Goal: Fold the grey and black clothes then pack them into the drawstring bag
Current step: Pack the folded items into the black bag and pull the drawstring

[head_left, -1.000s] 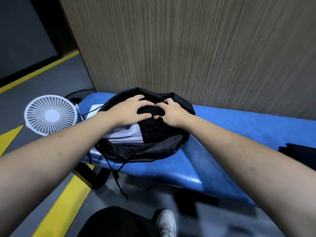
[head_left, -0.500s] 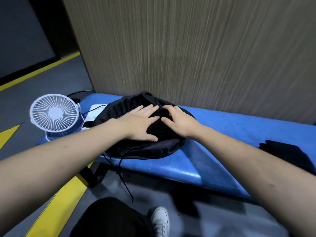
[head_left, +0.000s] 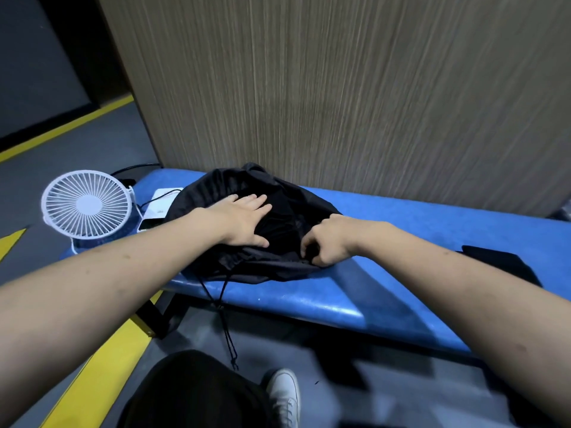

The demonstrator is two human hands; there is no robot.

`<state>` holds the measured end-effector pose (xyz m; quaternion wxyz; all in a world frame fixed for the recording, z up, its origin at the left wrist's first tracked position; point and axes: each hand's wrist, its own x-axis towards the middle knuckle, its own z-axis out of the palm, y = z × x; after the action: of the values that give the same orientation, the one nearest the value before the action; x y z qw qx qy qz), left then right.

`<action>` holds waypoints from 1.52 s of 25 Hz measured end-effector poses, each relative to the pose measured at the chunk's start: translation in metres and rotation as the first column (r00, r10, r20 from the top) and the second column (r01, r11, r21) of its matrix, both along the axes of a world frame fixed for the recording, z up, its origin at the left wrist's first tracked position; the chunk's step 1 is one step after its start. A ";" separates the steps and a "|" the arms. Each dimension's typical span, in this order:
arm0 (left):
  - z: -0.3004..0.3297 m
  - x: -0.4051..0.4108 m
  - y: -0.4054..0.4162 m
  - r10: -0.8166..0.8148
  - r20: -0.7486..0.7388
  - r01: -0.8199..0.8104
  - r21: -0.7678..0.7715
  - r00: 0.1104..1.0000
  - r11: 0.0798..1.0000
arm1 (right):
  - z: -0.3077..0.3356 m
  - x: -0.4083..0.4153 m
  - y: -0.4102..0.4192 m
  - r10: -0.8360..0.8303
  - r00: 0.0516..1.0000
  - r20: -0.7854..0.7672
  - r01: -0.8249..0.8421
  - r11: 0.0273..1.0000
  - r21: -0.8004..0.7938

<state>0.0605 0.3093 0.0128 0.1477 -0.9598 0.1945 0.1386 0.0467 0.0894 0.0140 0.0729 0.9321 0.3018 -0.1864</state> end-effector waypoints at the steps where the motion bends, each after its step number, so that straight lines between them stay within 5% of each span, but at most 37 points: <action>1: 0.000 -0.001 -0.001 -0.006 -0.006 0.006 -0.013 1.000 1.000 | -0.002 -0.001 0.000 0.042 0.997 0.066 -0.040 0.999 -0.032; 10: 0.001 -0.018 -0.002 -0.122 0.103 0.138 -0.168 0.987 0.976 | 0.005 -0.005 -0.010 -0.062 0.955 0.291 -0.020 0.962 0.272; 15: 0.007 -0.018 -0.004 -0.164 0.235 0.222 -0.251 0.958 0.942 | 0.009 -0.007 0.003 -0.177 0.903 0.391 -0.052 0.860 0.508; 19: 0.001 -0.015 0.011 -0.057 0.252 0.145 -0.345 0.966 0.927 | -0.008 0.014 0.015 -0.120 0.943 0.311 -0.039 0.887 0.460; 27: -0.013 -0.021 0.023 -0.029 0.104 0.054 -0.243 0.994 0.969 | -0.032 0.028 0.017 -0.045 0.983 0.176 0.000 0.968 0.250; 38: 0.037 -0.064 -0.083 -0.056 0.405 0.287 -0.535 0.912 0.794 | 0.037 -0.051 -0.106 -0.080 0.928 0.364 -0.041 0.949 0.314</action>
<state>-0.0040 0.2259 0.0502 -0.1082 -0.9444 0.2841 -0.1248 -0.0041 -0.0167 0.0513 -0.0232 0.9530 0.2991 0.0434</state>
